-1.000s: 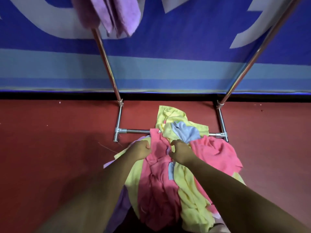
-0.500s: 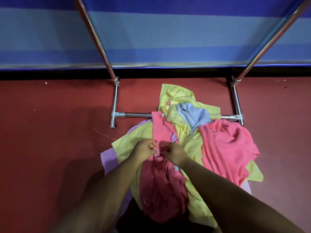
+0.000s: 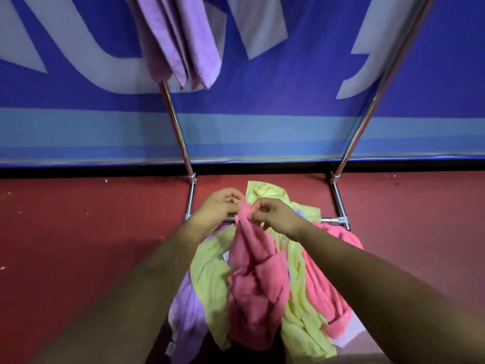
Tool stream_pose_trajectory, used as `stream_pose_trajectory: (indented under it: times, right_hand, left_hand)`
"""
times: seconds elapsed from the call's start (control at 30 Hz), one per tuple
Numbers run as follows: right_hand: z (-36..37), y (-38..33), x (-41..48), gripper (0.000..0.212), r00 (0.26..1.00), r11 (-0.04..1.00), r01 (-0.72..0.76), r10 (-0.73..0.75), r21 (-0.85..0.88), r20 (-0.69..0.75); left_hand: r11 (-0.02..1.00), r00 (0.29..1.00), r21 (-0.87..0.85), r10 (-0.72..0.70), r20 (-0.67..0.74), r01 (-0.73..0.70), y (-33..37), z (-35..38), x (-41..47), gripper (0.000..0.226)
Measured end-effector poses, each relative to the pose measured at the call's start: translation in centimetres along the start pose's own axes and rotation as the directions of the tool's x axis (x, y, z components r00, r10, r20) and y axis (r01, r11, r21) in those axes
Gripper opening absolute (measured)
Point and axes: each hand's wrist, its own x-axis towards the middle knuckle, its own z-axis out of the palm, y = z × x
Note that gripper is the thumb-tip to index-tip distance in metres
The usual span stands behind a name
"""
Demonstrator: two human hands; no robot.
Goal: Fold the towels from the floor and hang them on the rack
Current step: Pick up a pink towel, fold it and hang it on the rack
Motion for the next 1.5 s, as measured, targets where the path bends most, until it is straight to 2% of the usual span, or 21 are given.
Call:
stream_pose_trajectory:
  times: [0.17, 0.27, 0.33, 0.4, 0.47, 0.57, 0.67, 0.77, 0.87, 0.97, 1.03, 1.07, 1.17, 1.23, 1.3, 1.37, 1.43, 1.5]
  right_hand:
    - [-1.8, -8.7, -6.7, 0.024, 0.968, 0.974, 0.225, -0.227, -0.03, -0.108]
    - [-1.5, -12.1, -10.4, 0.026, 0.934, 0.947, 0.317, -0.303, 0.05, -0.189]
    - [-1.1, -13.3, -12.6, 0.024, 0.923, 0.931, 0.36, -0.344, 0.069, -0.174]
    - [-0.7, -13.2, -14.4, 0.013, 0.92, 0.925, 0.375, -0.364, 0.059, -0.147]
    - [-0.2, -12.5, -15.4, 0.011, 0.907, 0.919, 0.389, -0.37, 0.062, -0.202]
    - [0.4, -12.1, -15.7, 0.013, 0.887, 0.909, 0.398, -0.347, 0.127, -0.304]
    - [0.4, -12.9, -15.7, 0.013, 0.898, 0.896, 0.397, -0.333, 0.201, -0.288]
    - [-0.2, -13.4, -16.6, 0.02, 0.869, 0.881, 0.446, -0.383, 0.159, -0.314]
    - [-0.7, -13.6, -17.8, 0.021, 0.841, 0.867, 0.481, -0.415, 0.13, -0.347]
    - [-0.3, -13.7, -18.6, 0.018, 0.865, 0.882, 0.449, -0.389, 0.143, -0.318]
    - [0.4, -13.9, -18.8, 0.017, 0.879, 0.882, 0.437, -0.378, 0.175, -0.291]
    - [0.7, -14.1, -18.9, 0.018, 0.88, 0.878, 0.439, -0.376, 0.191, -0.29]
    - [0.5, -15.2, -19.1, 0.021, 0.873, 0.826, 0.455, -0.34, 0.333, -0.349]
    - [-0.5, -15.8, -19.2, 0.02, 0.87, 0.721, 0.48, -0.318, 0.499, -0.377]
    - [-1.6, -16.1, -19.2, 0.022, 0.86, 0.642, 0.505, -0.316, 0.577, -0.401]
    - [-2.1, -15.7, -18.9, 0.025, 0.862, 0.649, 0.493, -0.275, 0.58, -0.425]
    - [-2.4, -15.0, -18.2, 0.023, 0.868, 0.675, 0.453, -0.187, 0.582, -0.46]
    - [-2.6, -14.2, -17.4, 0.02, 0.864, 0.691, 0.422, -0.111, 0.587, -0.491]
  left_hand:
    - [0.972, 0.974, -0.076, 0.219, -0.066, -0.223, 9.3, 0.8, -6.2, 0.027]
    - [0.932, 0.937, -0.104, 0.342, -0.071, -0.348, 13.1, 1.4, -10.1, 0.025]
    - [0.908, 0.916, -0.121, 0.396, -0.066, -0.402, 14.6, 1.8, -12.4, 0.02]
    - [0.896, 0.903, -0.113, 0.425, -0.058, -0.429, 15.1, 2.1, -14.2, 0.019]
    - [0.895, 0.896, -0.054, 0.439, -0.063, -0.443, 14.5, 2.3, -15.6, 0.016]
    - [0.917, 0.912, -0.017, 0.394, -0.113, -0.398, 12.7, 2.8, -16.3, 0.019]
    - [0.941, 0.935, -0.036, 0.33, -0.128, -0.337, 12.5, 3.7, -16.1, 0.025]
    - [0.924, 0.933, 0.128, 0.359, 0.025, -0.359, 12.0, 4.2, -16.3, 0.026]
    - [0.876, 0.936, 0.329, 0.328, 0.132, -0.353, 9.7, 4.7, -16.4, 0.017]
    - [0.93, 0.959, 0.246, 0.247, 0.136, -0.274, 8.2, 5.5, -16.2, 0.045]
    - [0.937, 0.965, 0.231, 0.252, 0.067, -0.261, 8.1, 6.1, -15.6, 0.056]
    - [0.935, 0.965, 0.24, 0.258, 0.035, -0.259, 7.9, 6.3, -15.3, 0.053]
    - [0.925, 0.973, 0.308, 0.232, 0.009, -0.223, 7.1, 6.3, -14.4, 0.021]
    - [0.914, 0.978, 0.357, 0.211, -0.011, -0.193, 6.2, 6.0, -14.1, 0.013]
    - [0.905, 0.976, 0.375, 0.216, 0.0, -0.2, 5.7, 5.6, -13.9, 0.011]
    - [0.935, 0.975, 0.283, 0.223, 0.003, -0.215, 6.1, 5.4, -13.9, 0.011]
    - [0.979, 0.979, 0.043, 0.2, -0.031, -0.199, 7.8, 5.6, -14.3, 0.013]
    - [0.948, 0.964, -0.184, 0.245, -0.102, -0.26, 10.4, 5.2, -14.8, 0.016]
